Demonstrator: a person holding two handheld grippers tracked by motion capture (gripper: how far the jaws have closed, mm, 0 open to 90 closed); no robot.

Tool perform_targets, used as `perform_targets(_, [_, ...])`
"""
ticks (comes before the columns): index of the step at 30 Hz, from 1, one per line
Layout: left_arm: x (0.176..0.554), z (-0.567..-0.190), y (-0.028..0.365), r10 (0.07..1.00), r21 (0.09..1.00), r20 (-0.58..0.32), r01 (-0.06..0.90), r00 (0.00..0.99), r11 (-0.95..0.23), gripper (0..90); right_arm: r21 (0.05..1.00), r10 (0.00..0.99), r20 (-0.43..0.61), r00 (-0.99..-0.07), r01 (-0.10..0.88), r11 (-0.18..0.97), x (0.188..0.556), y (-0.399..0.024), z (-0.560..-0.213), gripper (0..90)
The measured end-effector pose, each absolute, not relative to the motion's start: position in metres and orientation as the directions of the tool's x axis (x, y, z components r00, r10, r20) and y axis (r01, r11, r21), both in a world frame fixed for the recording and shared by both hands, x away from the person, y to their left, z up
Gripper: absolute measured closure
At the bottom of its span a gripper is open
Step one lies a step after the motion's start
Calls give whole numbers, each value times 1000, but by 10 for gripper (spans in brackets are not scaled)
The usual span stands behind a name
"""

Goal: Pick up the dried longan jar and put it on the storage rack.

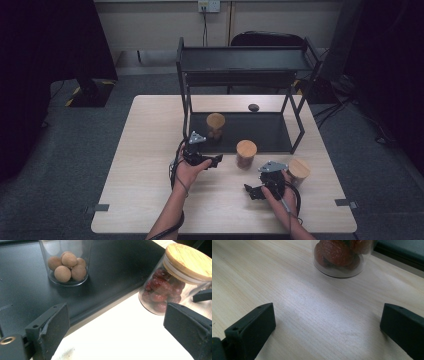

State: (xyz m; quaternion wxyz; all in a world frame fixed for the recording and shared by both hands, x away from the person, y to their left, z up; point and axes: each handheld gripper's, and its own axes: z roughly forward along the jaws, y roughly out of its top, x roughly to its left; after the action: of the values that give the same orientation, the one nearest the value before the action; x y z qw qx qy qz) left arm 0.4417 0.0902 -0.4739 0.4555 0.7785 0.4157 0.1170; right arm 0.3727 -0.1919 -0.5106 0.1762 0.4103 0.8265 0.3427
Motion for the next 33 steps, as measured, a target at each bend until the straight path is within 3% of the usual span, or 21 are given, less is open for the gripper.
perform_targets(33, [416,-475,120,738,807,-171,522,653,-276,60,711,799,-10,-601,558,428,373,-192,-511,0])
